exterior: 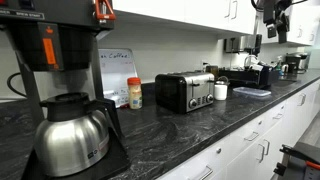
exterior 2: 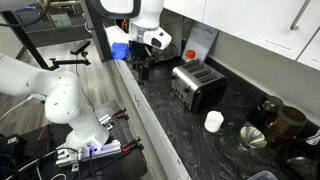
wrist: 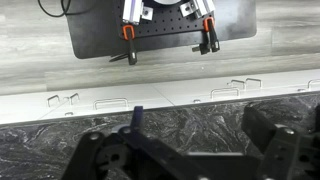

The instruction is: Push down the right toaster lever

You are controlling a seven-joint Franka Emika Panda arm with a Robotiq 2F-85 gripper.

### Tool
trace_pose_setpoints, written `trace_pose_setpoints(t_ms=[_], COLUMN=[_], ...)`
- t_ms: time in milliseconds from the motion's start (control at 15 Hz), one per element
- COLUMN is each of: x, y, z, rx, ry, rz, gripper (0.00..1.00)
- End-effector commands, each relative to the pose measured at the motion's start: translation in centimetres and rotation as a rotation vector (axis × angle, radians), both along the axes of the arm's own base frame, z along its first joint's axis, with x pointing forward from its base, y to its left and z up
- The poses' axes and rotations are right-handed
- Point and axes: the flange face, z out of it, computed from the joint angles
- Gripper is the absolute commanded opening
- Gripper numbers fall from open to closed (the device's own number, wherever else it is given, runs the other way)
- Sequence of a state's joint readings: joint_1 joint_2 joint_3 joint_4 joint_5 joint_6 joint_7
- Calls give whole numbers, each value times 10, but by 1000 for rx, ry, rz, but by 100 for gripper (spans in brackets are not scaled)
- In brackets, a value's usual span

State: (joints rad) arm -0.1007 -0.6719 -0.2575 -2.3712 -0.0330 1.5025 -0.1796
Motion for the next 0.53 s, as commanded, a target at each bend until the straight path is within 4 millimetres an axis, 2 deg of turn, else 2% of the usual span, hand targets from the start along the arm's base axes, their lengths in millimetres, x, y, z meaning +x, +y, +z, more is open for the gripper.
trace_pose_setpoints(t_ms=[0, 333, 467], x=[0, 0, 14], y=[0, 0, -15], z=[0, 0, 6], rx=[0, 0, -8], ry=[1, 1, -44], rz=[0, 0, -10], gripper=[100, 100, 100])
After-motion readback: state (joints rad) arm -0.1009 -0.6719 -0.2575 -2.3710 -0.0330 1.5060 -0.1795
